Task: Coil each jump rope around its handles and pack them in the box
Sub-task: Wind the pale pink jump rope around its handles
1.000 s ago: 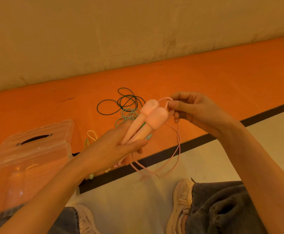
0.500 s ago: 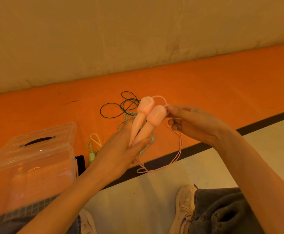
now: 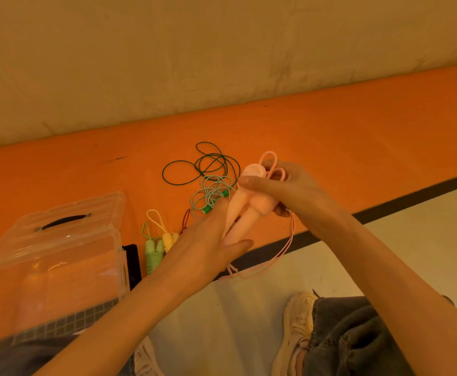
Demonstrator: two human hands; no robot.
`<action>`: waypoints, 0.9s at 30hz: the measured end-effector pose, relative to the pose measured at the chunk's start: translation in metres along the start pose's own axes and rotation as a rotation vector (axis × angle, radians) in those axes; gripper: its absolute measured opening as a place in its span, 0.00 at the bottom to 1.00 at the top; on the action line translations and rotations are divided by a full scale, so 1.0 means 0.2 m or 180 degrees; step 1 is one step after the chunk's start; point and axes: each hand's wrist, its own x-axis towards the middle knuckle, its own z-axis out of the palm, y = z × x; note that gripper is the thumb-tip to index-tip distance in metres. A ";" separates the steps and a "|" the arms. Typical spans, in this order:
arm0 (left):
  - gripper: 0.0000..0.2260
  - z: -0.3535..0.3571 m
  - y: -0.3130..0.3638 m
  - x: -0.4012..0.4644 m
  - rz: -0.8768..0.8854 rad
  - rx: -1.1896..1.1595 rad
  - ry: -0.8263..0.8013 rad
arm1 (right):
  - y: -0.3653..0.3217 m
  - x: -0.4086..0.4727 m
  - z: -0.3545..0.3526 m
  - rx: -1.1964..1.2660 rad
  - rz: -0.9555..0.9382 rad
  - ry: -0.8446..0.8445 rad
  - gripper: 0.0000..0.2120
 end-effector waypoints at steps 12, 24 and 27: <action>0.24 -0.08 0.03 -0.01 0.0123 0.0958 0.0293 | -0.01 0.01 -0.02 -0.0127 -0.0125 0.0251 0.14; 0.21 -0.05 0.02 -0.01 0.0310 0.0378 0.0168 | -0.01 0.02 -0.02 -0.0480 -0.0332 0.0330 0.18; 0.22 -0.06 0.01 0.01 0.0307 0.0359 0.0181 | -0.01 0.02 -0.03 -0.0468 -0.0375 0.0332 0.16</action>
